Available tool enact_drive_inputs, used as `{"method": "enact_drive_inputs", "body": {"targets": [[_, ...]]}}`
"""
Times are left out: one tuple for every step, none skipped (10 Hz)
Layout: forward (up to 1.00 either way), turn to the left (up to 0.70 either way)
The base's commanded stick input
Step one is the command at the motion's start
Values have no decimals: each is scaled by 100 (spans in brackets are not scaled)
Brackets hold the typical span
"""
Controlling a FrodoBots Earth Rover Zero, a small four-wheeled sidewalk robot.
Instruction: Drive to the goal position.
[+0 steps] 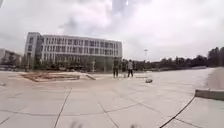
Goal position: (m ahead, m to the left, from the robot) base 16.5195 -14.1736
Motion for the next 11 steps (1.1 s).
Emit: {"method": "enact_drive_inputs", "body": {"targets": [[70, 0], [70, 0], [70, 0], [70, 0], [70, 0], [70, 0], [70, 0], [70, 0], [70, 0], [70, 0], [70, 0]]}}
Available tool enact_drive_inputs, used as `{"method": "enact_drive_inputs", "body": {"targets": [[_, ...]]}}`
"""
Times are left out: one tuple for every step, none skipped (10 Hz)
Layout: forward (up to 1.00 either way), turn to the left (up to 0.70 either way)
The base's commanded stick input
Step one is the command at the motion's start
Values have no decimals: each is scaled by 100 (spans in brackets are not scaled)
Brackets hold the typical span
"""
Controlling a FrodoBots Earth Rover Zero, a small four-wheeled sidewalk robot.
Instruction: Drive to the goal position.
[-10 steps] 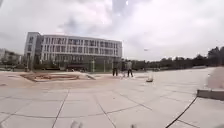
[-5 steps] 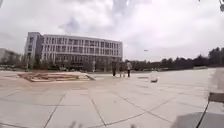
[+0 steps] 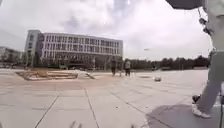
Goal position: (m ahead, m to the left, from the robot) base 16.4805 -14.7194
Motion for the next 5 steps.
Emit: {"method": "enact_drive_inputs", "body": {"targets": [[70, 0], [70, 0], [70, 0], [70, 0], [70, 0]]}}
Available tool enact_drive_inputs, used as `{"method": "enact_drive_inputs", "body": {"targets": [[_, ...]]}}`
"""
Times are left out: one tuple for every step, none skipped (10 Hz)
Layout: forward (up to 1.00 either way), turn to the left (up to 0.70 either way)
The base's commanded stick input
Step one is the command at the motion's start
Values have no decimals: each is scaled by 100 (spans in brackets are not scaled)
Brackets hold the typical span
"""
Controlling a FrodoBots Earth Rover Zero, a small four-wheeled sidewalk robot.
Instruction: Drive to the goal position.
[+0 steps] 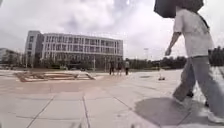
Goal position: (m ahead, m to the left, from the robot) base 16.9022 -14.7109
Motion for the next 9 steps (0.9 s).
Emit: {"method": "enact_drive_inputs", "body": {"targets": [[70, 0], [70, 0], [70, 0], [70, 0], [70, -4], [70, -17], [70, -33], [70, -33], [70, -33]]}}
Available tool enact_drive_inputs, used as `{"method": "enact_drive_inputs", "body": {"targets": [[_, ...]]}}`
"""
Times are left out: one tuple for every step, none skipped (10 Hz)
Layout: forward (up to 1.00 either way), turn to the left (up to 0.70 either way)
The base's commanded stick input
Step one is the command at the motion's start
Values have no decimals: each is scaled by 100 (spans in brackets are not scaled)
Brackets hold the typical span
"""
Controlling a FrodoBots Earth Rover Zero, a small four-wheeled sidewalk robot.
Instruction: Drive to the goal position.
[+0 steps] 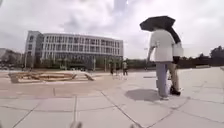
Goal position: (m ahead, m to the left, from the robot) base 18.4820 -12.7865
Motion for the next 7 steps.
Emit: {"method": "enact_drive_inputs", "body": {"targets": [[70, -33], [70, -33], [70, -33], [70, -33], [70, -12], [70, 0], [70, 0]]}}
